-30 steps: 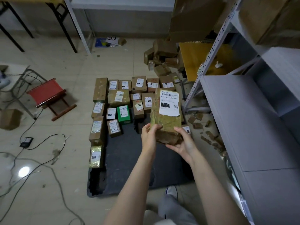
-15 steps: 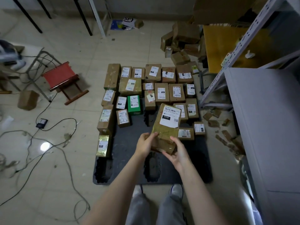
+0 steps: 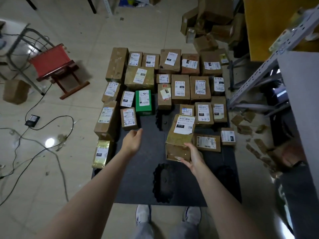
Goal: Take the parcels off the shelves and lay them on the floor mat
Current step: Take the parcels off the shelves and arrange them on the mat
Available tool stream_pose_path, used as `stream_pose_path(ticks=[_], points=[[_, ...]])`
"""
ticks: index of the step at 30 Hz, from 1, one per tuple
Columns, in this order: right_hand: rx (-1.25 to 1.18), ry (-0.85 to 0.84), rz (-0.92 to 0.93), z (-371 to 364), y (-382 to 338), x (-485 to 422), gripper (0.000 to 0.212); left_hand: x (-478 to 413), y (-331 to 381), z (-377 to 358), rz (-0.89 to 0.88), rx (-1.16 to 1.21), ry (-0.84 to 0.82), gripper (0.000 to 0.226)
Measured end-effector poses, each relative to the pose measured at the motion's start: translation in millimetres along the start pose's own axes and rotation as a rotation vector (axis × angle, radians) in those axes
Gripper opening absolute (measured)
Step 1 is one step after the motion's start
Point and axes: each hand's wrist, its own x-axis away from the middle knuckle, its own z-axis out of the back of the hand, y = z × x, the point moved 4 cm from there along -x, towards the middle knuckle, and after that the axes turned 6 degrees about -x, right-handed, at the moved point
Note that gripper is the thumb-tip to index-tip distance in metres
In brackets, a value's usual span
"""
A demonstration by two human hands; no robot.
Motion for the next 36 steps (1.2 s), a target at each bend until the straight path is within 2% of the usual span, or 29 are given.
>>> stream_pose_path(ticks=[6,11,14,18,20,23,26,28,31,34,36], points=[[0.116,-0.083,-0.025,-35,30,-82,0.052,-63,-30,-21,0.034,-0.011,0.005,0.037],[0.209,-0.169,-0.05,-80,59,-128,0.044,-111,-49,-21,0.025,-0.023,0.007,0.045],[0.266,-0.179,-0.024,-108,71,-150,0.04,-133,-59,-17,0.005,0.017,0.016,0.042],[0.295,-0.187,0.046,-149,77,-182,0.016,-151,-78,-20,-0.01,0.059,0.016,0.032],[0.294,-0.183,0.07,-166,83,-195,0.011,-156,-87,-23,-0.019,0.069,0.019,0.03],[0.255,-0.155,0.067,-179,98,-219,0.013,-164,-99,-25,-0.039,0.093,0.023,0.031],[0.168,-0.138,0.023,-178,114,-236,0.033,-168,-111,-26,-0.034,0.118,0.019,0.03],[0.166,-0.13,0.02,-176,122,-245,0.031,-172,-121,-24,-0.031,0.135,0.025,0.029],[0.192,-0.064,0.039,-168,130,-249,0.008,-171,-132,-22,-0.015,0.199,0.033,0.029],[0.269,-0.002,0.049,-156,143,-252,0.019,-167,-134,-18,-0.011,0.206,0.038,0.032],[0.289,-0.018,0.058,-156,153,-253,0.027,-166,-131,-17,-0.027,0.199,0.036,0.034]])
